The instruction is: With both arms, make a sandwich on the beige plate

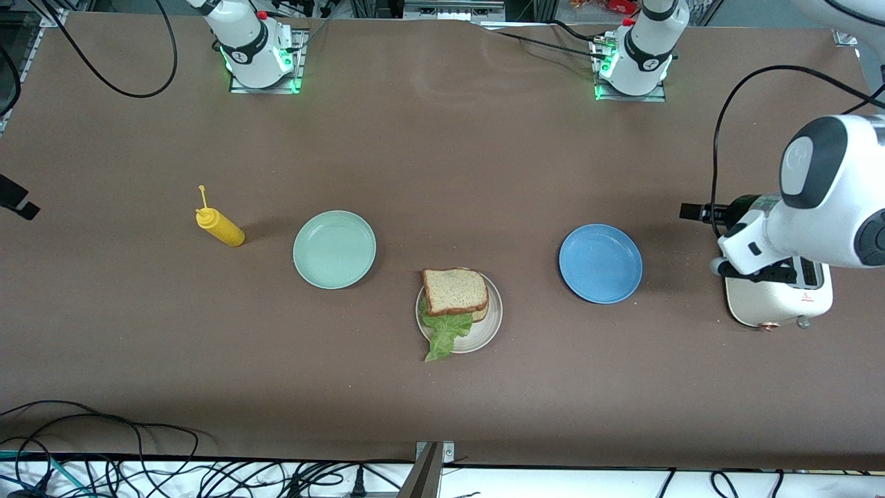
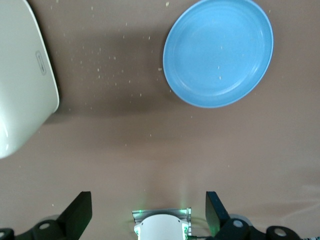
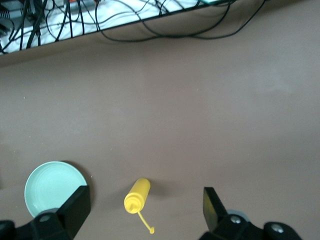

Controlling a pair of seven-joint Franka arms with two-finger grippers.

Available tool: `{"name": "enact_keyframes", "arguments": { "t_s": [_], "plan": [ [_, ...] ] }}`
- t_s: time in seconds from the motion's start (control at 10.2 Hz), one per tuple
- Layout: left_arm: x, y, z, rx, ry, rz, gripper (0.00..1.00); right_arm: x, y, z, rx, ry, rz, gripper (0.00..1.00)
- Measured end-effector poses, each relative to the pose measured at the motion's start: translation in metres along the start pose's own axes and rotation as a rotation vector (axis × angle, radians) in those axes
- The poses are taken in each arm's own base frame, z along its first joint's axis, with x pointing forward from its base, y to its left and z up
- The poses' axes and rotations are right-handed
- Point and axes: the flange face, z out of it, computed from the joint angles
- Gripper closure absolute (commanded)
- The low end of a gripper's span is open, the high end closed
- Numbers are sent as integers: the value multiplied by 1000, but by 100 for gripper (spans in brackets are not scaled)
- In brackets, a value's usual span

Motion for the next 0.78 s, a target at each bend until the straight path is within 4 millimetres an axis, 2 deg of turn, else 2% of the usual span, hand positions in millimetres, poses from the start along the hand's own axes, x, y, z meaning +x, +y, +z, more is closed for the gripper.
{"name": "enact_keyframes", "arguments": {
  "t_s": [0.29,0.59,0.78],
  "plan": [
    [-33,-9,-2,26,41,-9,0,-14,-33,12,-8,-98,50,0],
    [-67,-30,-21,8,88,-44,0,-16,-52,19,-9,-111,27,0],
    [-81,-30,-31,42,99,-41,0,-16,-61,23,-9,-113,24,0]
  ]
}}
